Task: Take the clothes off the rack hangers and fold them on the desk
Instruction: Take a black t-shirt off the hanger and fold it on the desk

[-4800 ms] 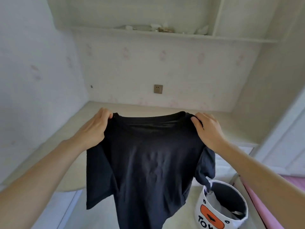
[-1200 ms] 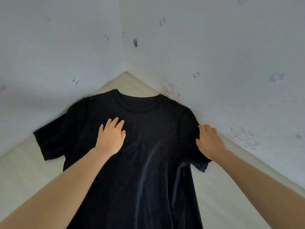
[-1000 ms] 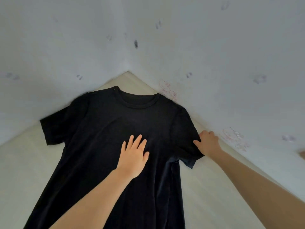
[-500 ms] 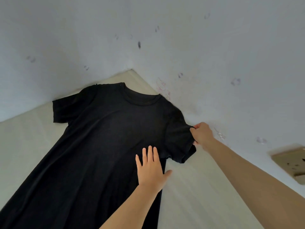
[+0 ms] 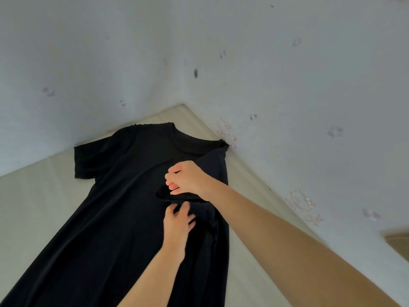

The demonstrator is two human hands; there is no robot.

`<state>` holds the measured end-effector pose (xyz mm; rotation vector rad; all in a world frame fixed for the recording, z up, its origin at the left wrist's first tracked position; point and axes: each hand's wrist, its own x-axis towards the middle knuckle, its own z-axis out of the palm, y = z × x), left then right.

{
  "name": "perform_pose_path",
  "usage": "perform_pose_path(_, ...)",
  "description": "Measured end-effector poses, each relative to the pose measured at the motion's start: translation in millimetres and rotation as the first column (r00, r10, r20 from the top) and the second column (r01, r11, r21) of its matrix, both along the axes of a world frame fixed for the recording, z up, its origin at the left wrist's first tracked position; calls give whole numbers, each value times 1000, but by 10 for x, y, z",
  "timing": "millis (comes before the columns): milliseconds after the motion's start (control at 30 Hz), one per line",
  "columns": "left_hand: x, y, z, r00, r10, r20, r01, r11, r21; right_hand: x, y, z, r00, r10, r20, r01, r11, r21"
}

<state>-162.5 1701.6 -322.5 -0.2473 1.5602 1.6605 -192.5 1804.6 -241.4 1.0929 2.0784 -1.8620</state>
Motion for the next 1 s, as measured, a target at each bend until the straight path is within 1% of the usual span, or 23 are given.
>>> perform_pose_path(33, -83, -40, -25, 996, 34, 78, -35, 999, 11, -5, 23, -37, 1000, 27, 10, -27, 998, 54)
perform_pose_path(100, -215, -116, -80, 987, 53, 149, -54, 999, 4, 18, 195, -110, 997, 57, 55, -69, 964, 255)
perform_pose_path(167, -316, -139, -95, 990, 48, 135, -45, 999, -25, 116, 469, -174, 987, 67, 149, -130, 876, 464)
perform_pose_path(200, -357, -124, -95, 992, 51, 113, -45, 997, -56, 175, 614, -211, 980, 56, 190, -151, 832, 534)
perform_pose_path(267, -430, -76, -79, 997, 49, 61, -42, 993, -114, 283, 897, -332, 969, 29, 245, -179, 765, 618)
perform_pose_path(300, -456, -48, -72, 1000, 28, 11, -26, 988, -150, 307, 1022, -392, 960, 33, 278, -212, 733, 647)
perform_pose_path(367, -485, -8, -43, 982, -95, -162, 51, 965, -257, 310, 1203, -491, 922, 68, 382, -329, 660, 676)
perform_pose_path(433, -506, 9, -40, 904, -279, -323, 160, 923, -349, 253, 1311, -530, 879, 111, 464, -438, 571, 694)
perform_pose_path(500, -582, -1, -40, 822, -413, -393, 241, 876, -417, 155, 1358, -538, 860, 193, 472, -502, 482, 718)
perform_pose_path(600, -760, -19, -24, 699, -568, -434, 322, 792, -519, 32, 1364, -577, 802, 324, 502, -596, 380, 708)
perform_pose_path(667, -881, -22, -28, 629, -616, -475, 350, 770, -534, -19, 1386, -630, 754, 327, 570, -656, 327, 680)
perform_pose_path(733, -1030, -34, -31, 558, -640, -529, 364, 761, -537, -23, 1419, -668, 708, 286, 645, -706, 271, 655)
perform_pose_path(767, -1114, -31, -42, 532, -634, -561, 360, 769, -528, -20, 1452, -683, 686, 263, 678, -727, 264, 634)
perform_pose_path(833, -1286, -6, -50, 502, -615, -609, 324, 786, -527, -7, 1540, -692, 675, 225, 703, -734, 294, 612)
perform_pose_path(900, -1421, 25, -51, 554, -578, -599, 252, 802, -541, 2, 1608, -665, 728, 198, 657, -674, 386, 630)
perform_pose_path(933, -1469, 40, -58, 611, -548, -572, 209, 808, -551, 4, 1633, -659, 765, 185, 617, -629, 422, 653)
perform_pose_path(967, -1488, 47, -73, 673, -504, -541, 172, 818, -549, 8, 1648, -653, 790, 176, 587, -598, 427, 678)
perform_pose_path(1000, -1483, 46, -90, 732, -455, -508, 138, 828, -543, 11, 1647, -652, 798, 177, 577, -593, 403, 697)
